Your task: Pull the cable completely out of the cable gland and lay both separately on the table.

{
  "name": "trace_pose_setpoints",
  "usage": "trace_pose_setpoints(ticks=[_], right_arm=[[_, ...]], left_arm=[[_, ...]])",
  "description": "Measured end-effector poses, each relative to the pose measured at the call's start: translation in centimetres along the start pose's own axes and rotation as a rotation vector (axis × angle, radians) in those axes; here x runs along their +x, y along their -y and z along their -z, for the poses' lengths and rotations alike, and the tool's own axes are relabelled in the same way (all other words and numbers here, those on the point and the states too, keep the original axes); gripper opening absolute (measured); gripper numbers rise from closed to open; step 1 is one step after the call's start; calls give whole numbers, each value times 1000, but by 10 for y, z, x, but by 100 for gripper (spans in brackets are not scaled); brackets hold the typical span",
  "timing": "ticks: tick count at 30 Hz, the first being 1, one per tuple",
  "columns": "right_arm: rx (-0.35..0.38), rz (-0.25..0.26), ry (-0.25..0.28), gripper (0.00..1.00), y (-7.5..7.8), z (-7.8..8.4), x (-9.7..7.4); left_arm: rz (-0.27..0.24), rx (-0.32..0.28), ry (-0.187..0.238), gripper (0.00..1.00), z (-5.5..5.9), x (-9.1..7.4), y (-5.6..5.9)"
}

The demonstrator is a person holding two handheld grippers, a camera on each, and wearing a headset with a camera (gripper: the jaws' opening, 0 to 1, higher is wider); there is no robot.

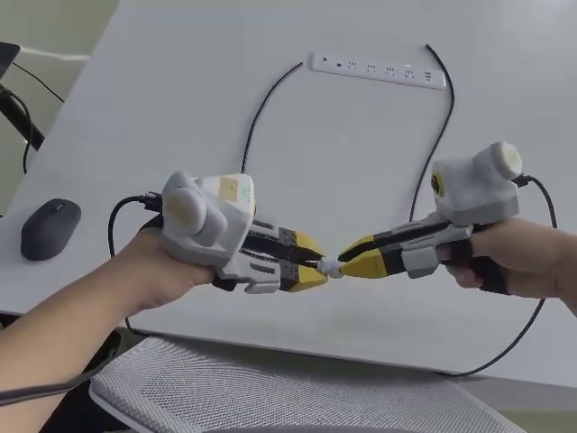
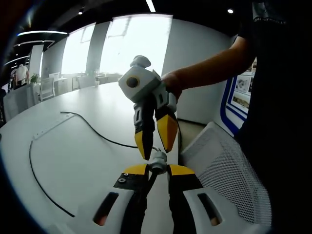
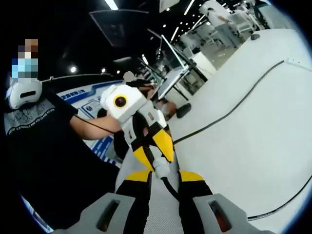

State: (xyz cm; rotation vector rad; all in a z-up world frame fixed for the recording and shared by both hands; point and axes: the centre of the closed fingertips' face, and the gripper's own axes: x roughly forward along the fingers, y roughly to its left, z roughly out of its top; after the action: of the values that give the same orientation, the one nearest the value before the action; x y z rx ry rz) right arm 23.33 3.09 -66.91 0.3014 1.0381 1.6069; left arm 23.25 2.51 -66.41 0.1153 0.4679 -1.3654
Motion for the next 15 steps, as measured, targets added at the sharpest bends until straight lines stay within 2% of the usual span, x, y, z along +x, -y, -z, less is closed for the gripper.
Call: trace_pose_setpoints(ticks=[4,7,13,15], right_arm=[[7,-14,-7,13,-2,4,2],[20,-30,12,9,-5,1,2],[24,-33,9,8,-6,3,2],[-11,-25,1,8,-8,4,2]], left_arm=[[0,7,3,15,1,0,-3],[0,10,-1,15,2,1,-4],[5,14,-6,15,5,2,-5],[8,12,-6,15,5,2,-5]])
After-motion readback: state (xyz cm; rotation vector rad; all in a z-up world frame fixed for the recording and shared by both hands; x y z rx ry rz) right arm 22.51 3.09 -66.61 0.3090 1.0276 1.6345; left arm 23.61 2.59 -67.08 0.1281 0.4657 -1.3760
